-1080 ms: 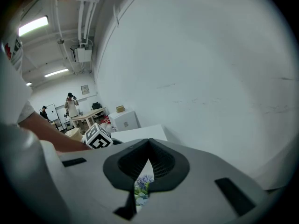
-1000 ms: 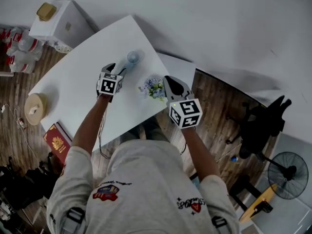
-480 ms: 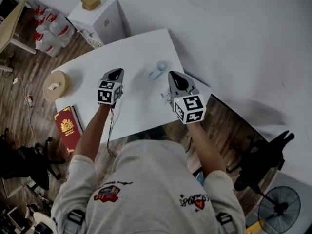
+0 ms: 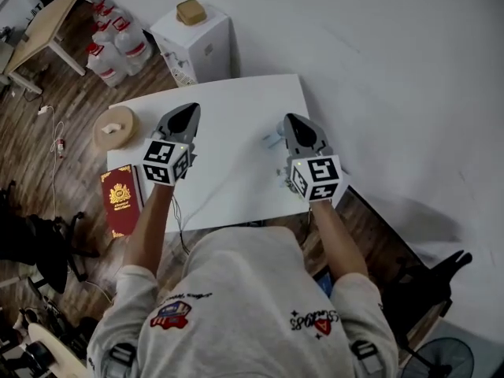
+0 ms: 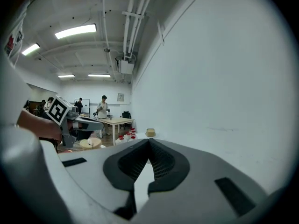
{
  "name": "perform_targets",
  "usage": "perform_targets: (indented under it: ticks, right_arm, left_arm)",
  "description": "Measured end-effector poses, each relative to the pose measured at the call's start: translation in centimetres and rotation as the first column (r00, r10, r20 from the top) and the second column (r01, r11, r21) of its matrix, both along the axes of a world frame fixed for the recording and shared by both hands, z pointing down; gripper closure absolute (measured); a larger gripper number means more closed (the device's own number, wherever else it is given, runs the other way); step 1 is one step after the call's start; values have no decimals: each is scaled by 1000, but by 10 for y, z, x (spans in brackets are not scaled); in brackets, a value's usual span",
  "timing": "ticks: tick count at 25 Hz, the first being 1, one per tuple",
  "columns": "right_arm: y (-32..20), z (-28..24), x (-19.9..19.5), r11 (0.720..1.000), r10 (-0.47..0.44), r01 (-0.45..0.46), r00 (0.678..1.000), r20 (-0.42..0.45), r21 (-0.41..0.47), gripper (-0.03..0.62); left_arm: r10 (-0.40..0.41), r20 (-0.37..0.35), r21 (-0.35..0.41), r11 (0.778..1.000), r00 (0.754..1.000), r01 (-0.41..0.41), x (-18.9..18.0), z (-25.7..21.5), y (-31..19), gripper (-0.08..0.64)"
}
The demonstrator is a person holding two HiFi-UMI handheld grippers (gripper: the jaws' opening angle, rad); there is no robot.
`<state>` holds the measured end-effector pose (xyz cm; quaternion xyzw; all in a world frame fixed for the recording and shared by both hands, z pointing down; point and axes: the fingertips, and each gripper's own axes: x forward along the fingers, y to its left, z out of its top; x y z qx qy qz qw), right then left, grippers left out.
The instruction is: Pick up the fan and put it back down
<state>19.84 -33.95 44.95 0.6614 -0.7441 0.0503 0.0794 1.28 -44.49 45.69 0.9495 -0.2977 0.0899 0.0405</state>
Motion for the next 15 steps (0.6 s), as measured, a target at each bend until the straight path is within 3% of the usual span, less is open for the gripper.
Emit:
perform_targets:
  ticks: [4,15]
  right_arm:
    - [1,-17,6,999,13,-13,1000,2,45,602]
    - [14,-18,6,998,15,-16,1000,15,57,603]
  left_arm:
    - [-27,-74,47,998,997,30,-10,-38,6,555]
    - [-34,-72,40,999,997,37,-13,-36,22,555]
